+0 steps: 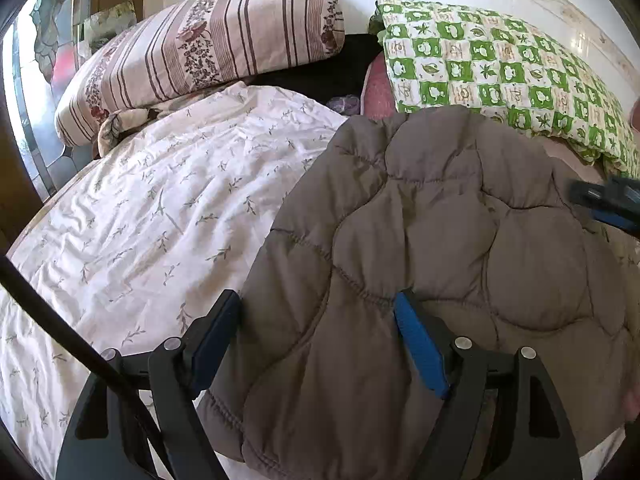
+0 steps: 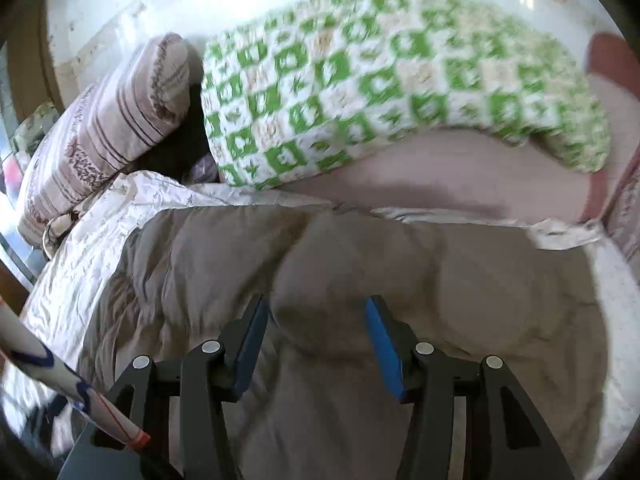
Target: Fold large clothes
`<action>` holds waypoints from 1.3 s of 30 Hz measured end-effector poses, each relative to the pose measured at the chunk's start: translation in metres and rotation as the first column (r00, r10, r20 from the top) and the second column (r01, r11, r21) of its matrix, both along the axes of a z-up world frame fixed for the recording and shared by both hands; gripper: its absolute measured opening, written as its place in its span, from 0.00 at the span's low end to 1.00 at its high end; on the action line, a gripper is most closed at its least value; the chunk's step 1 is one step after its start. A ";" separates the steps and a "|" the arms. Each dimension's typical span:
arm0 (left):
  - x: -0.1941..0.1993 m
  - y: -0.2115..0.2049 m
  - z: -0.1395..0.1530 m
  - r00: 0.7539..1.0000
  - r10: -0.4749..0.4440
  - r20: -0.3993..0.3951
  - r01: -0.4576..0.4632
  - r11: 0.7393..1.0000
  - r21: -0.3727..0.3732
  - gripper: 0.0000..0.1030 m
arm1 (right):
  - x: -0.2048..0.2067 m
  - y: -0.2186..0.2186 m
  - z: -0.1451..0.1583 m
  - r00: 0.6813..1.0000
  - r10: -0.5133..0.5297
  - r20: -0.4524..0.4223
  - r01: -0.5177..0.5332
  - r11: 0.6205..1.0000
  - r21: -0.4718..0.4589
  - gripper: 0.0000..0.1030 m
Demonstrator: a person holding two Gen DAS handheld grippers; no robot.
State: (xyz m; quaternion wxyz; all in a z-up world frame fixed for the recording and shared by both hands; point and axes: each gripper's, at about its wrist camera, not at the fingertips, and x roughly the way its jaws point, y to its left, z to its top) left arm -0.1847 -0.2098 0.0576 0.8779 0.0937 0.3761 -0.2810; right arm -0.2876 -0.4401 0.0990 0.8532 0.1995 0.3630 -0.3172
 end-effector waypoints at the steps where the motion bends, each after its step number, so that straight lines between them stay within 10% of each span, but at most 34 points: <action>1: 0.000 0.000 0.000 1.000 -0.001 0.000 0.001 1.000 0.001 0.76 | 0.007 -0.004 -0.004 1.000 -0.009 -0.017 0.009 1.000 0.001 0.54; 10: 0.004 -0.005 -0.001 1.000 -0.013 -0.016 0.013 1.000 0.013 0.77 | 0.023 -0.029 -0.039 0.997 -0.003 -0.081 0.013 0.993 0.119 0.63; 15: 0.005 0.001 0.007 1.000 0.002 -0.012 -0.002 1.000 -0.013 0.77 | -0.048 -0.002 0.000 0.998 -0.042 0.052 0.038 0.996 0.080 0.65; 23: 0.004 -0.003 -0.003 1.000 0.002 -0.014 -0.002 0.999 0.033 0.77 | -0.171 0.016 -0.027 0.981 -0.192 -0.016 0.192 0.975 0.113 0.67; 34: -0.003 0.004 0.011 0.999 0.005 0.044 -0.006 1.000 0.030 0.78 | -0.209 0.000 -0.020 0.968 -0.213 0.129 0.193 0.969 0.154 0.73; 39: 0.008 0.020 0.011 0.996 0.001 -0.090 -0.004 1.000 -0.027 0.78 | -0.244 -0.025 -0.042 0.944 -0.314 0.100 0.276 0.919 0.282 0.73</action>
